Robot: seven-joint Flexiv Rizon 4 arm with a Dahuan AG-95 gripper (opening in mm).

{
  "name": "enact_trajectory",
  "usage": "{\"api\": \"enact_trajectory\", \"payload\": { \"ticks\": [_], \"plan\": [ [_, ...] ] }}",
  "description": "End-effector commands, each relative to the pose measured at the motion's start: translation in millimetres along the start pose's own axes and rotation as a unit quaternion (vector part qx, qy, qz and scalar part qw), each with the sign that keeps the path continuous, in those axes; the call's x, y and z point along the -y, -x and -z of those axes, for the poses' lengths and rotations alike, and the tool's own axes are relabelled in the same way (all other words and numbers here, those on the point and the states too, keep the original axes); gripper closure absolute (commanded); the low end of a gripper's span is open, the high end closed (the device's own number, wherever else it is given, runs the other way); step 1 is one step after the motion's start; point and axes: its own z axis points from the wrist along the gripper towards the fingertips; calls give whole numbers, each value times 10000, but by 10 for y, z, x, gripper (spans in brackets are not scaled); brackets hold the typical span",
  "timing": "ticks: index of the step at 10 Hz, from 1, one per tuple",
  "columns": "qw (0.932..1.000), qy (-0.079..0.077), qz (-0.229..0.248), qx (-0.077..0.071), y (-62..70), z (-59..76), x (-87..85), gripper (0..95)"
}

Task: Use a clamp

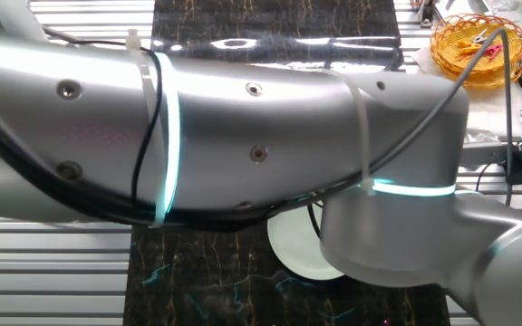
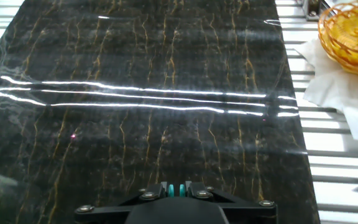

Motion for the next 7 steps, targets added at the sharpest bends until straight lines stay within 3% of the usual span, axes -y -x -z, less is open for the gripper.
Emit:
{"api": "enact_trajectory", "payload": {
  "ticks": [1, 4, 7],
  "plan": [
    [10000, 0, 61, -19, -1, -10, -5, 950],
    [10000, -9, 42, -33, -1, -23, -15, 950],
    [9999, -52, 86, 63, -53, -47, -64, 950]
  ]
}}
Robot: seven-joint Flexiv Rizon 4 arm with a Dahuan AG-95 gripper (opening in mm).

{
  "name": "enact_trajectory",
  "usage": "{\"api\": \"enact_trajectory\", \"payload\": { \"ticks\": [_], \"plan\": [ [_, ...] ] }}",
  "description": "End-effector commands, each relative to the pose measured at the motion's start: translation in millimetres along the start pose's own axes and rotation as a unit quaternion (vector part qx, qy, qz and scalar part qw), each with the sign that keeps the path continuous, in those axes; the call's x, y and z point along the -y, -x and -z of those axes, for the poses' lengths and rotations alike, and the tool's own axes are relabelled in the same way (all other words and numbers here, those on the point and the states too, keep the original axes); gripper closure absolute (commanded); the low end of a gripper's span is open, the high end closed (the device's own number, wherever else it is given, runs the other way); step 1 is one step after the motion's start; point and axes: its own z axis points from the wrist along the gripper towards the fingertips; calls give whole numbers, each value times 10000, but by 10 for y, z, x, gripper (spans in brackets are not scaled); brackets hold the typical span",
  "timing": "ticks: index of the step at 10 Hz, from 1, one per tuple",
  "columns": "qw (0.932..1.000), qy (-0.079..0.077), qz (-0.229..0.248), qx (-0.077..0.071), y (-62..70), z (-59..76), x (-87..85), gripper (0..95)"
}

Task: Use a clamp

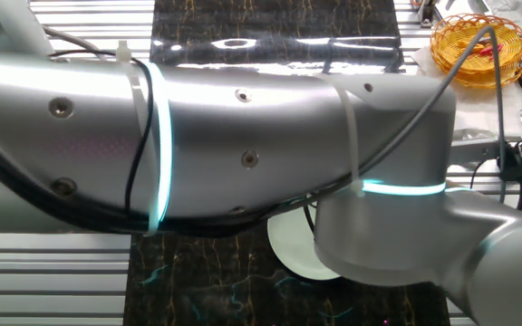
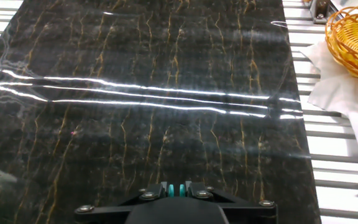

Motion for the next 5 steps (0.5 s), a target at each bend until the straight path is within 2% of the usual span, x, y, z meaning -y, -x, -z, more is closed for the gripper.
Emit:
{"api": "enact_trajectory", "payload": {
  "ticks": [1, 4, 5],
  "plan": [
    [10000, -23, 93, 25, -49, -21, -28, 950],
    [9993, -15, 349, 122, -86, -41, -70, 950],
    [9988, -23, 483, 109, -106, -51, -105, 950]
  ]
}}
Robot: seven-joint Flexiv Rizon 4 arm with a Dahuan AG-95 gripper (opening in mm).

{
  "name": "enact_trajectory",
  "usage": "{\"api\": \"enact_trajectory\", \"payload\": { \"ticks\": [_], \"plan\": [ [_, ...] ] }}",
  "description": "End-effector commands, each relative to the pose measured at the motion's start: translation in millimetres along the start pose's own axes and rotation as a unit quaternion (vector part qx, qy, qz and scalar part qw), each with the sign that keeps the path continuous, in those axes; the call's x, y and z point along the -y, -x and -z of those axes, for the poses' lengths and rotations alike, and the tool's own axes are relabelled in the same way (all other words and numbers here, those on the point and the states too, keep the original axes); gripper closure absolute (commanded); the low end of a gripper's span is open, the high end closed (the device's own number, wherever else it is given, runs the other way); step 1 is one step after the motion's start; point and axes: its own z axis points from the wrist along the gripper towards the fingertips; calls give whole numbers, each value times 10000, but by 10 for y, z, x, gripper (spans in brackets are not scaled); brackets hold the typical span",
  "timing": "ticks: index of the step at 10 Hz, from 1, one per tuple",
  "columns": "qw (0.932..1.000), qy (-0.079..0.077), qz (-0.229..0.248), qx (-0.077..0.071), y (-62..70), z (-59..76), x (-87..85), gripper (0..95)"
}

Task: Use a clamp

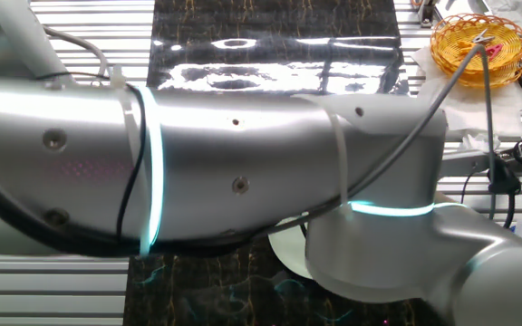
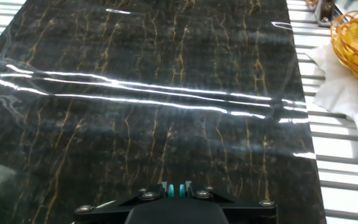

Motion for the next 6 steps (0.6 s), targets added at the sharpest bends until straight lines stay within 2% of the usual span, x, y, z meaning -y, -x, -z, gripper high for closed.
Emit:
{"api": "enact_trajectory", "payload": {
  "ticks": [1, 2, 4, 6],
  "plan": [
    [9996, -7, 299, 11, -46, -26, -52, 950],
    [9993, -22, 348, 104, -82, -57, -75, 950],
    [9995, -25, 286, 102, -105, -95, -73, 950],
    [9998, -30, 163, 138, -71, -125, -50, 950]
  ]
}}
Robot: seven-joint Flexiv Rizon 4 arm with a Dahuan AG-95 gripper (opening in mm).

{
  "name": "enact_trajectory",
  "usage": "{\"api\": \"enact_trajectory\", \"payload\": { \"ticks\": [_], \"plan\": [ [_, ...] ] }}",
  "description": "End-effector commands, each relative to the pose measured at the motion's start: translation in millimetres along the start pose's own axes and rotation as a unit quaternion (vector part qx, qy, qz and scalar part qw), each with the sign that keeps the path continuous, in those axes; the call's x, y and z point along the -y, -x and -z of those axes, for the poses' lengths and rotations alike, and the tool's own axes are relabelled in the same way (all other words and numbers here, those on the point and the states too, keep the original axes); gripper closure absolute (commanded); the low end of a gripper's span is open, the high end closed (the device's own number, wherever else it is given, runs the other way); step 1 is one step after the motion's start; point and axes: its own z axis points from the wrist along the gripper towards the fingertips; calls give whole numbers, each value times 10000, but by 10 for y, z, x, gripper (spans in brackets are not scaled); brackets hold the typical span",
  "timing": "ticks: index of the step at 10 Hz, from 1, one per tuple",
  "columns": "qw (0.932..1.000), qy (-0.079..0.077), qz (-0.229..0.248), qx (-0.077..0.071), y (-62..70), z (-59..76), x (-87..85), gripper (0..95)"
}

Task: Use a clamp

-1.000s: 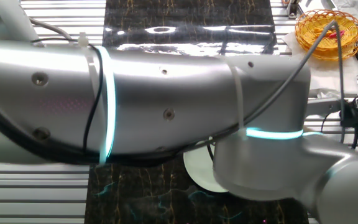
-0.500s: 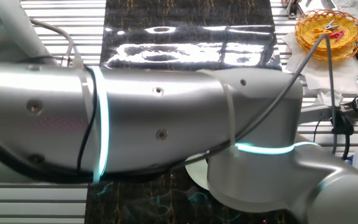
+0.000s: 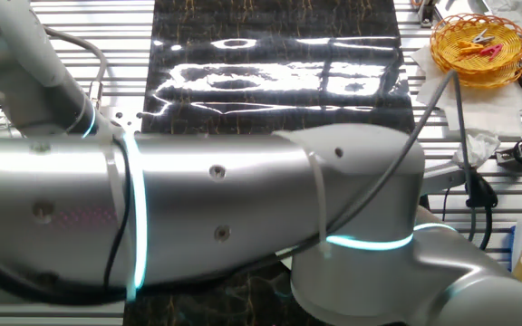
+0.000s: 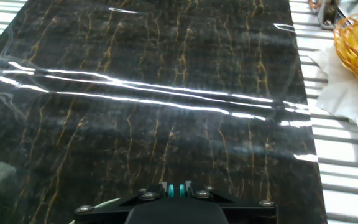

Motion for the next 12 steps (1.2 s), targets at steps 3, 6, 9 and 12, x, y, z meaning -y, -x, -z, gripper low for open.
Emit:
{"api": "enact_trajectory", "payload": {
  "ticks": [3, 6, 9, 12],
  "plan": [
    [10000, 18, -28, 56, 59, -45, 69, 950],
    [9992, 165, 284, 217, 84, -52, 82, 950],
    [9967, 519, 463, 410, 102, -62, 83, 950],
    [9927, 946, 525, 530, 117, -49, 81, 950]
  ]
}}
